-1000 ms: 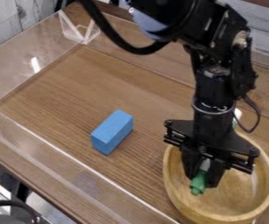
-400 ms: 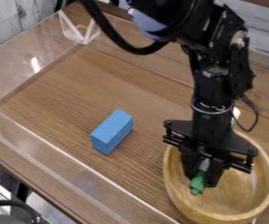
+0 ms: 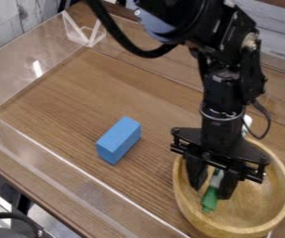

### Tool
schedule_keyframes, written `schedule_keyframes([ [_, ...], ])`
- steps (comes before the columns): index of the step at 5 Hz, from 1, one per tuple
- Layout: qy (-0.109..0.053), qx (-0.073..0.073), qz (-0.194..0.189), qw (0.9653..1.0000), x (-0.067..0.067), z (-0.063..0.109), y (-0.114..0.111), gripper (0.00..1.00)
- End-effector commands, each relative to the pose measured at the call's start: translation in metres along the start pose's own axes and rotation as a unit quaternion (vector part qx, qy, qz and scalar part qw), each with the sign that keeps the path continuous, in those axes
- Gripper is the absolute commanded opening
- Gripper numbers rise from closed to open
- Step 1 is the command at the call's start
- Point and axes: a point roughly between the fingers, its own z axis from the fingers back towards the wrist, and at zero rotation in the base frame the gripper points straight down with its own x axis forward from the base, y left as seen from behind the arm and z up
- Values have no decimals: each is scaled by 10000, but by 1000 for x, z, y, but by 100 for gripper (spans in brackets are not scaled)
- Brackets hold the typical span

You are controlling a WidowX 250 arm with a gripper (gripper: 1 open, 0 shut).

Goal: Put the green marker in the brown bowl

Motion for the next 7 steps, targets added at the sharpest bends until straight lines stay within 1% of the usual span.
schedule_keyframes([
  [1, -192, -95, 11, 9998, 10, 16, -2, 100],
  [5, -51, -39, 51, 10000, 12, 42, 5, 100],
  [7, -42, -46, 38, 10000, 13, 53, 6, 100],
])
